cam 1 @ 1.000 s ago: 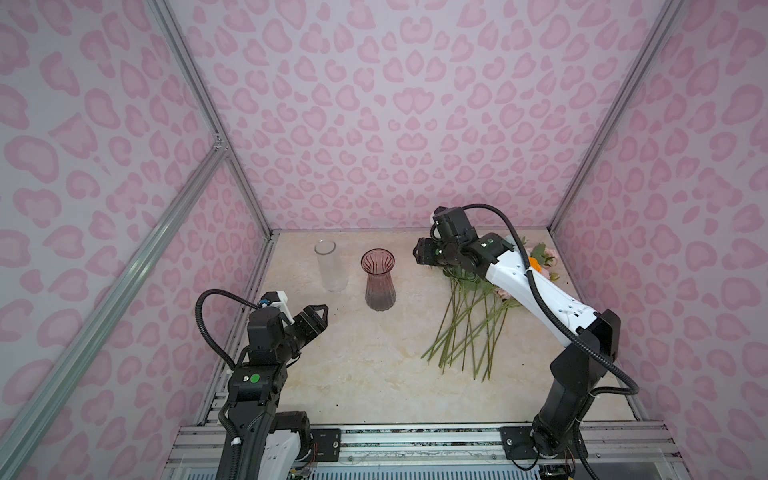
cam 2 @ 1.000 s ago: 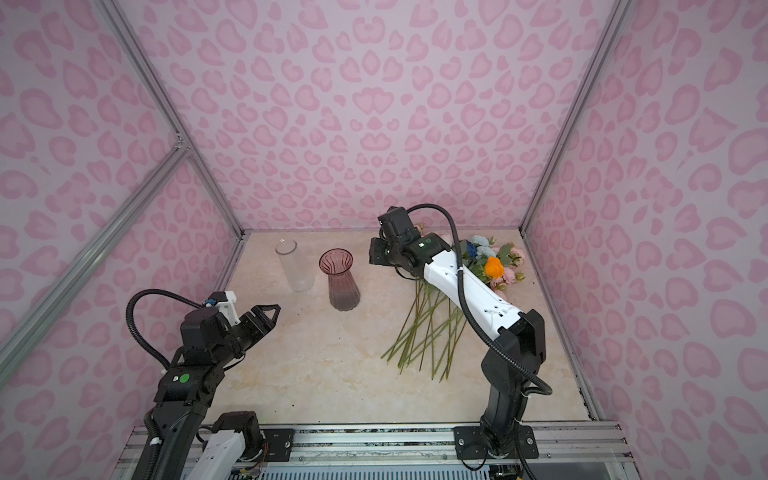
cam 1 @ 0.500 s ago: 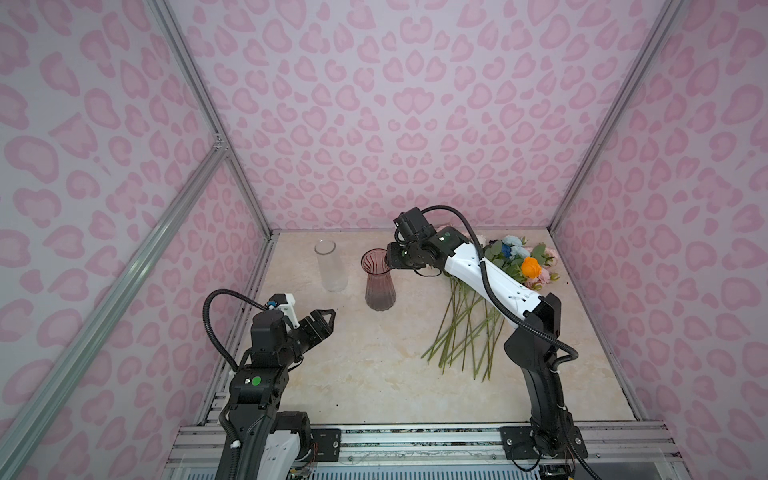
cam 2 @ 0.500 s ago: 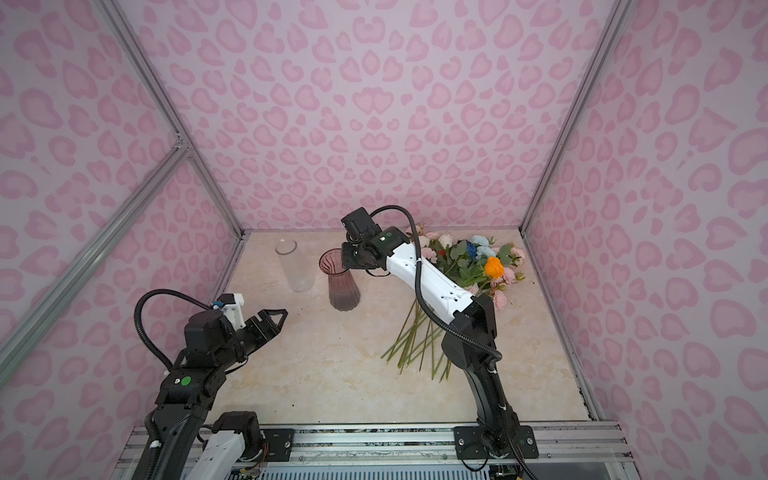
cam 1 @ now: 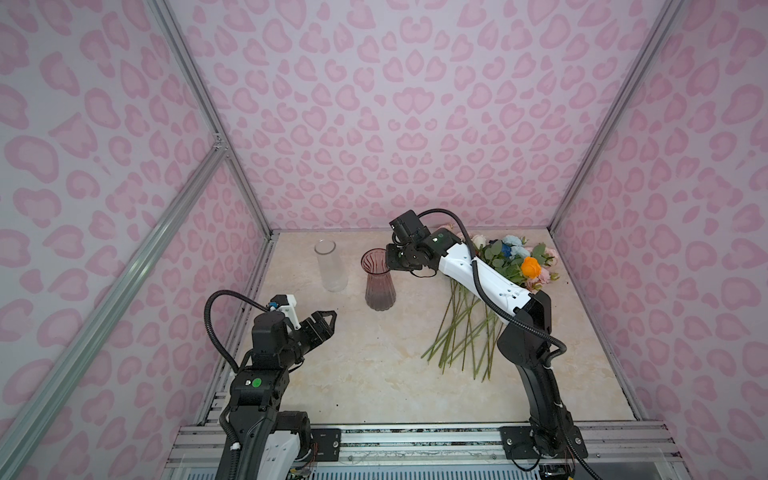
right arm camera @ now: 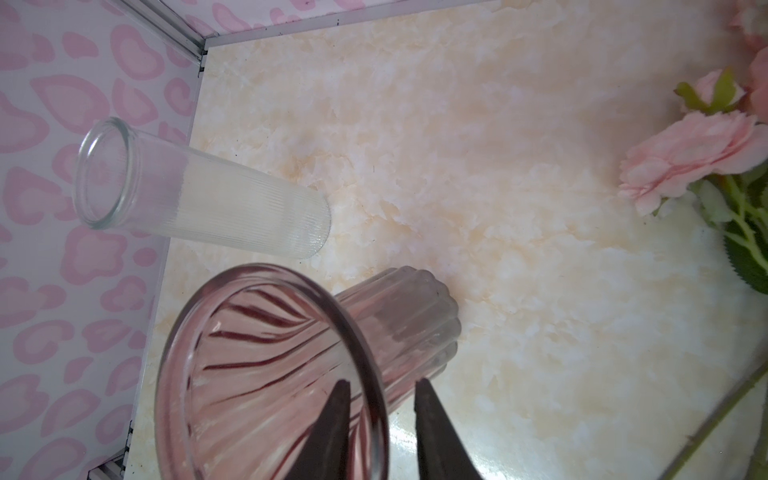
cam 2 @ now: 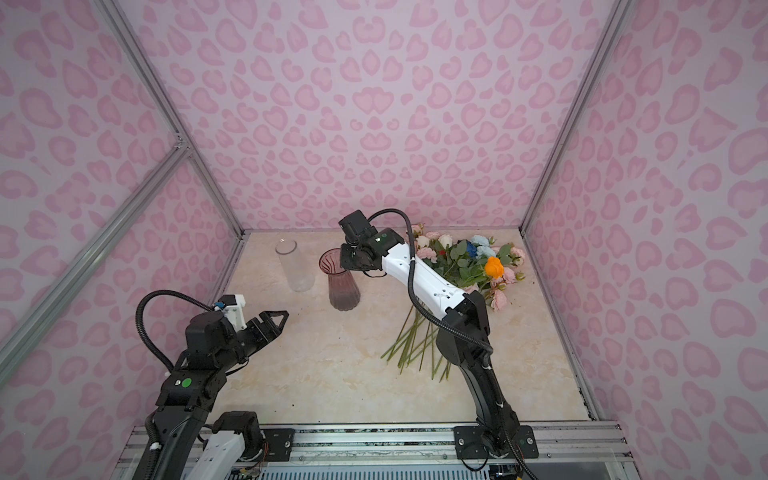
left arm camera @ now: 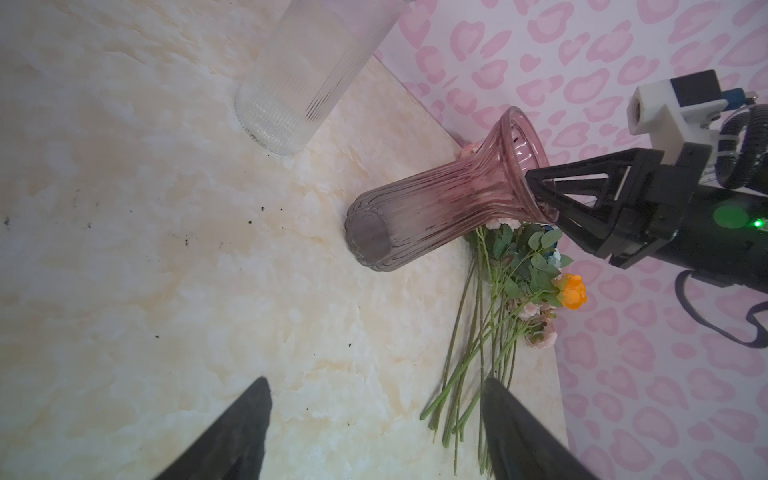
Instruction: Arrange the flowers into the vase
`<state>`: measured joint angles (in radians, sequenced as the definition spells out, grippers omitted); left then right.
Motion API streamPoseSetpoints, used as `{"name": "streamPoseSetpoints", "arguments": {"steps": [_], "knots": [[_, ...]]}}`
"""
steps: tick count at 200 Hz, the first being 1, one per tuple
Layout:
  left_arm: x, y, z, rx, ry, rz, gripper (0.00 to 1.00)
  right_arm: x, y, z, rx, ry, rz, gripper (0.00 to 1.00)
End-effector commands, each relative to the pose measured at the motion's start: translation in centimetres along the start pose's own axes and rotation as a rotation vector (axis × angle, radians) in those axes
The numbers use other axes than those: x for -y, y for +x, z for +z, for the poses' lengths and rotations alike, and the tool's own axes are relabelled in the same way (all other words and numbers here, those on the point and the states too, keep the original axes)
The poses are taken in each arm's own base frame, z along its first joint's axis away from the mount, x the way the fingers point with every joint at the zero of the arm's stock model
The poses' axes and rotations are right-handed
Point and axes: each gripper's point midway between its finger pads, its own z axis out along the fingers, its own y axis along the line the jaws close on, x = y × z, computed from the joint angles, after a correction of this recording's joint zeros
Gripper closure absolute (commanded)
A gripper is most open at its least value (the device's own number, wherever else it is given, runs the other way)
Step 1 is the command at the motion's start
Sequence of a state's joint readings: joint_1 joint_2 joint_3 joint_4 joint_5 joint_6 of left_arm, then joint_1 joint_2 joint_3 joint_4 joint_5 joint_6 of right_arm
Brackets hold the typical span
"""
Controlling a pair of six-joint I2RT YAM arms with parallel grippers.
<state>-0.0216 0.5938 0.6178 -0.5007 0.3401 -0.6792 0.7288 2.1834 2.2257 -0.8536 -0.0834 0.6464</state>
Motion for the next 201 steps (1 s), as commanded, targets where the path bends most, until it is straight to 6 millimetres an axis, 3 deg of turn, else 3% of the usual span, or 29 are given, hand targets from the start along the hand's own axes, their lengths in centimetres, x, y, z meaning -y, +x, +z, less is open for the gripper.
{"name": "streamPoseSetpoints", "arguments": {"steps": [1, 86, 150, 201], "knots": [[0.0, -0.1, 0.0, 0.002, -0.002, 0.008, 0.19, 0.0, 0.0, 0.7, 0.0, 0.001, 0.014, 0.77], [0.0, -0.4, -0.1, 0.007, -0.015, 0.015, 0.19, -0.3, -0.5, -1.1, 0.018, -0.012, -0.014, 1.0], [0.2, -0.6, 0.0, 0.007, -0.011, 0.018, 0.19, -0.3, -0.2, -3.1, -0.013, -0.056, -0.008, 1.0], [1.6, -1.0, 0.5, -0.01, 0.039, 0.009, 0.21, 2.4, 2.4, -5.7, -0.072, -0.089, 0.003, 1.0]]}}
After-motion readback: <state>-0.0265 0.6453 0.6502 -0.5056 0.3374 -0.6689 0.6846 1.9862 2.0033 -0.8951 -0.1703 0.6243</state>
